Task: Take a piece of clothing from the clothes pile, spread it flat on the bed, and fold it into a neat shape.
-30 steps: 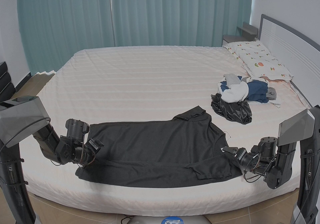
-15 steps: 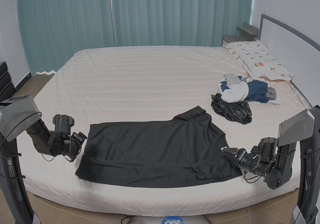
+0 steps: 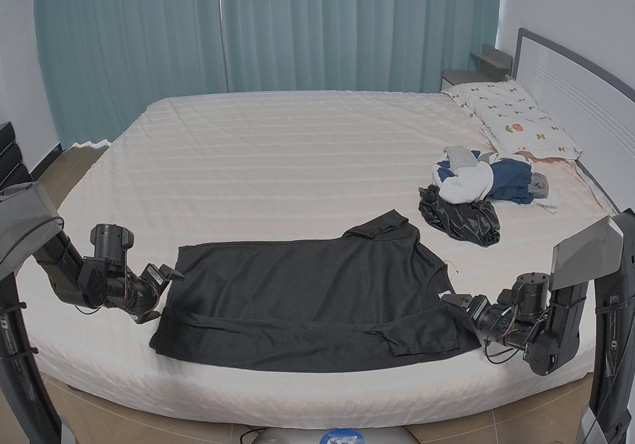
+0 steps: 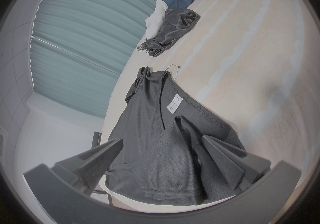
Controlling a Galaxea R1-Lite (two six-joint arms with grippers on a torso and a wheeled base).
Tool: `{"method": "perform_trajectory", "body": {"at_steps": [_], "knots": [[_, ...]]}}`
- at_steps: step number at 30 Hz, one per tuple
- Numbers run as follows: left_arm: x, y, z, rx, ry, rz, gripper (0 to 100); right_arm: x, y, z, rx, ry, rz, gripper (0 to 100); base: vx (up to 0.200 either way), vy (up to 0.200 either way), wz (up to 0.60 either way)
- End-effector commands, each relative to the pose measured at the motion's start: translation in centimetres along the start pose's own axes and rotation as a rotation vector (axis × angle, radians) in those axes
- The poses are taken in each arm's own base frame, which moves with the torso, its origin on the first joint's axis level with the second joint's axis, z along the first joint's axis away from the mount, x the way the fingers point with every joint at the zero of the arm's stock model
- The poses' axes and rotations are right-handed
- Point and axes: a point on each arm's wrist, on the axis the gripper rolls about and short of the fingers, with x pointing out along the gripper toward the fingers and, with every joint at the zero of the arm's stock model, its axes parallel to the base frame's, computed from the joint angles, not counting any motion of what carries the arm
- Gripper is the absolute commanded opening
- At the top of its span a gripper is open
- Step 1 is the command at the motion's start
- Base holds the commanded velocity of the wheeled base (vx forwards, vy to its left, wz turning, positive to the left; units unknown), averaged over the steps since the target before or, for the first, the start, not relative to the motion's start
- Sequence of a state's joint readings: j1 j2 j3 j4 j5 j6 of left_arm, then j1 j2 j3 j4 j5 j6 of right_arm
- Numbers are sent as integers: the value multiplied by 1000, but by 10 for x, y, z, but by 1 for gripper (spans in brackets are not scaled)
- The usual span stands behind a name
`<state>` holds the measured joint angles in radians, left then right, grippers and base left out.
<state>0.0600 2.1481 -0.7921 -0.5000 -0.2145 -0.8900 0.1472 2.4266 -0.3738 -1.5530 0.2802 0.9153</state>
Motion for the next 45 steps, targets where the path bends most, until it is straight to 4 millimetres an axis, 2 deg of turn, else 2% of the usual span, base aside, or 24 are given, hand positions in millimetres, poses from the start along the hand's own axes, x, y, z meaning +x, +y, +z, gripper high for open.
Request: {"method": "perform_trajectory", "body": {"at_steps": [1, 7, 11, 20, 21, 38, 45], "knots": [[-5, -4, -9, 94, 63, 20, 100, 0, 0, -2, -5, 3, 1, 100, 0, 0, 0], [0, -17, -33, 162, 126, 40, 100, 0, -1, -3, -7, 5, -1, 100, 0, 0, 0], [8, -22, -36, 183, 89, 72, 100, -1, -1, -3, -17, 7, -3, 100, 0, 0, 0], [28, -18, -37, 190, 36, 157, 100, 0, -2, -4, -22, 9, -7, 100, 0, 0, 0], [29, -17, -37, 191, 30, 165, 0, 0, -2, -4, -22, 7, -9, 100, 0, 0, 0], [31, -13, -32, 123, -53, 231, 0, 1, -3, -4, -35, -3, -19, 100, 0, 0, 0], [31, -7, -29, 96, -53, 240, 0, 2, 5, 7, -106, -45, 17, 100, 0, 0, 0]]}}
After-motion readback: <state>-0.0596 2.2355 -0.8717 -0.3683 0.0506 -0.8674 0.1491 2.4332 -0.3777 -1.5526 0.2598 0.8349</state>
